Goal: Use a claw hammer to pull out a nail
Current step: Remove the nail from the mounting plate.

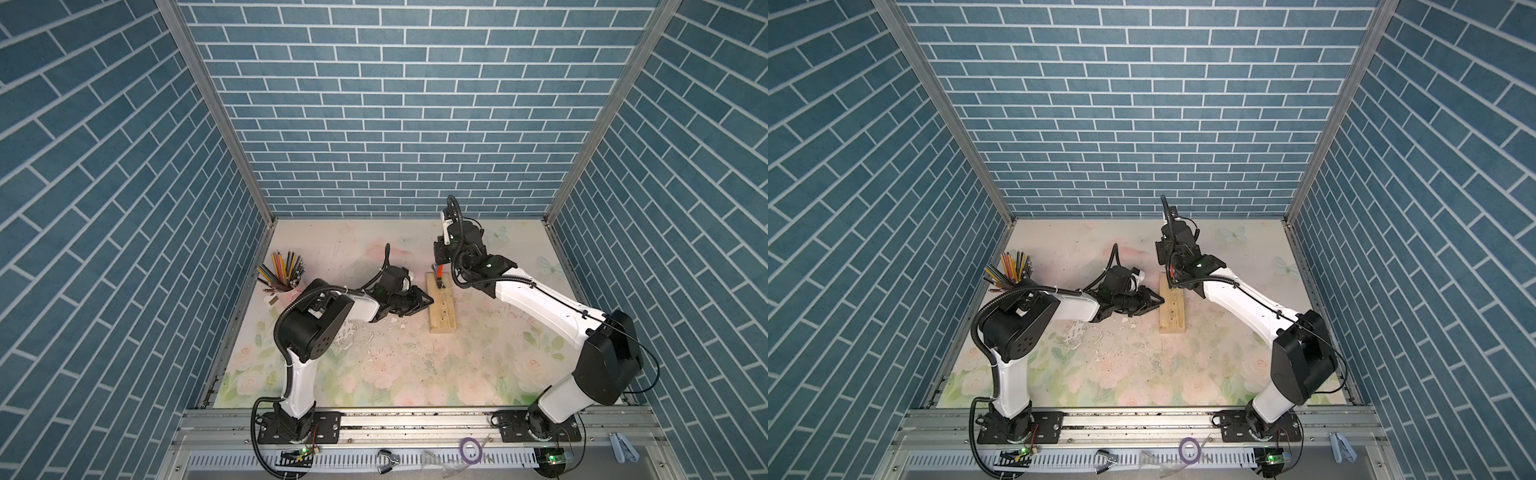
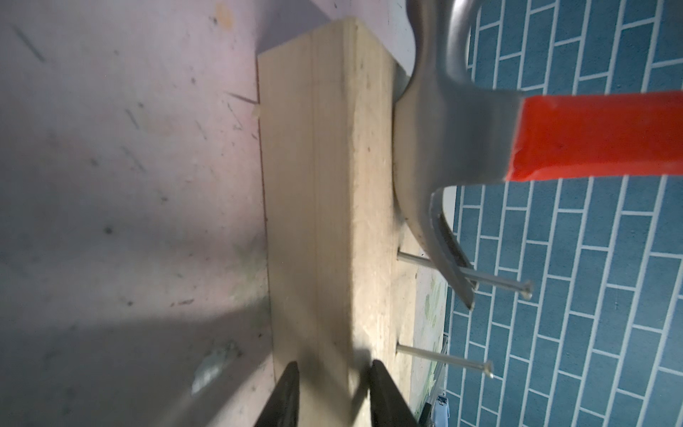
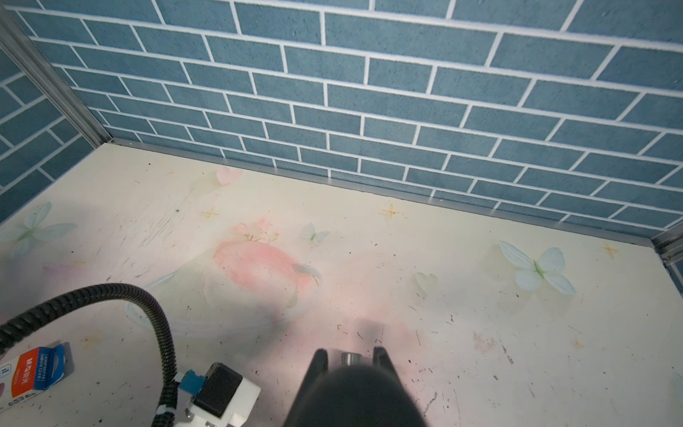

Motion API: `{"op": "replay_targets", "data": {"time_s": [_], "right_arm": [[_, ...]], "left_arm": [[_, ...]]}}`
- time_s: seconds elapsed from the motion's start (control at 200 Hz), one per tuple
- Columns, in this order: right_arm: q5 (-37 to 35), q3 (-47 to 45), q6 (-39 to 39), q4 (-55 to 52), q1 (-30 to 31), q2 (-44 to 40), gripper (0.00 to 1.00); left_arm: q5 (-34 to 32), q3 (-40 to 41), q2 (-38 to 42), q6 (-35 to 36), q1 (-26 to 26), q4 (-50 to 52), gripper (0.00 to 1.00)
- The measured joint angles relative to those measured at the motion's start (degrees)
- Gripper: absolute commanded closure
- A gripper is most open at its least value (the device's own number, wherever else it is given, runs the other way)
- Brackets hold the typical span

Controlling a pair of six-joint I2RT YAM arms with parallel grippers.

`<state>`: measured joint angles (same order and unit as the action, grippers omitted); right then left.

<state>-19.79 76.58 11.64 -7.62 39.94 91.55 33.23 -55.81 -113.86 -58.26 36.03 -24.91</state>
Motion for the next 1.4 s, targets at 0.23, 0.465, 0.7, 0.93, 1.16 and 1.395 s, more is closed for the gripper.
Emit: {"op": "replay_targets", "data": {"time_s": [0.23,0.465,0.7,0.93,1.16,1.395], "right_arm": [[0.57,7.19,0.57,-6.93,-0.66,3.93,1.0],[0.96,11.96,0.96,-12.11,-0.74,6.14,1.0],[1.16,15.32,0.94,-15.56,-0.74,6.6,1.0],[1.92,20.39,0.55,-19.87,-0.74,9.64,1.0],[2.75,26.18,0.44,-24.79,-1.14,13.18,1.0],[5.22,33.11,0.39,-30.77,-2.27,17.14,1.0]], "left_arm": [[-0.17,-0.07,0.0,0.48,0.02,0.28,0.67],[-0.2,-0.33,0.02,1.16,0.02,0.94,0.67],[-0.26,-0.52,0.02,1.33,0.07,1.29,0.67],[-0.83,-1.11,0.15,2.32,0.22,2.64,0.67],[-3.82,-3.3,0.55,5.16,0.9,7.17,0.65],[-7.37,-4.76,0.72,7.52,1.6,9.92,0.65]]}}
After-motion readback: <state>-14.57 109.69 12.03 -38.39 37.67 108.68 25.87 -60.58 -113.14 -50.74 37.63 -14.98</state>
